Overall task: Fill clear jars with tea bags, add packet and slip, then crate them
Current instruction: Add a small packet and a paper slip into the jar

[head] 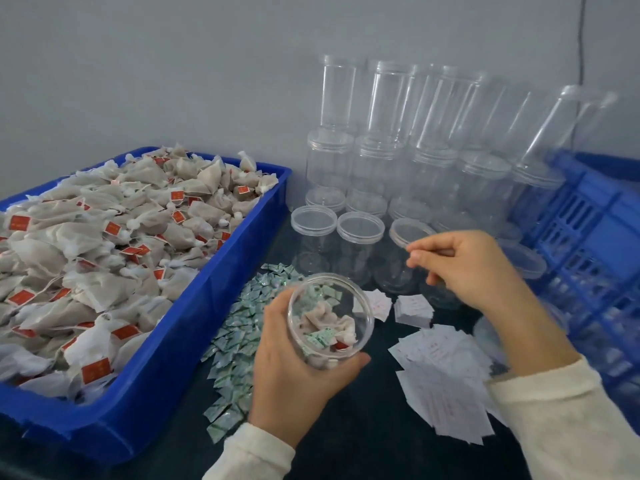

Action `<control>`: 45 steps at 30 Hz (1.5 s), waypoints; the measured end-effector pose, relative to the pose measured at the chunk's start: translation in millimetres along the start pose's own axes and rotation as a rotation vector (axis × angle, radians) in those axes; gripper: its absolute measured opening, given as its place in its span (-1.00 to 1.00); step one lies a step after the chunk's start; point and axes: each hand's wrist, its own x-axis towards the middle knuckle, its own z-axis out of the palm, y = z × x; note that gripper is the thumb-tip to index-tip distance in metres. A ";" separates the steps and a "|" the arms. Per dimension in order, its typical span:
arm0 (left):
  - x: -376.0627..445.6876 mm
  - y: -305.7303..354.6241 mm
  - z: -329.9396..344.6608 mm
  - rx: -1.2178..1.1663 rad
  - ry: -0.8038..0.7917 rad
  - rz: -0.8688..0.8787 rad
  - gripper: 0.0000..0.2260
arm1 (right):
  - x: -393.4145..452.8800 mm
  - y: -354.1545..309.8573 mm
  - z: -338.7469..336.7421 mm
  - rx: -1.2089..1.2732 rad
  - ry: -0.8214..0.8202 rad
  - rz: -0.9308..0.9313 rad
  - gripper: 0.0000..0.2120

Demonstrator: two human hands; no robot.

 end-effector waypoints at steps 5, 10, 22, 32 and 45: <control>-5.1 -2.0 36.1 -0.149 -0.072 -0.098 -0.21 | 8.5 80.0 15.5 -0.212 -0.017 0.192 -0.85; -11.5 -4.8 56.4 -0.242 -0.141 -0.126 -0.23 | 12.9 106.8 42.6 -0.325 -0.059 0.189 -0.73; -15.4 -21.8 58.6 -0.304 -0.188 -0.220 -0.20 | 59.8 72.3 76.2 -0.659 -0.419 0.097 -0.57; -16.6 -28.8 59.3 -0.248 -0.161 -0.186 -0.20 | 58.4 79.3 82.7 -0.663 -0.330 0.067 -0.58; -16.6 -28.1 59.1 -0.247 -0.163 -0.183 -0.22 | 42.2 95.5 88.6 -0.629 -0.218 -0.035 -0.48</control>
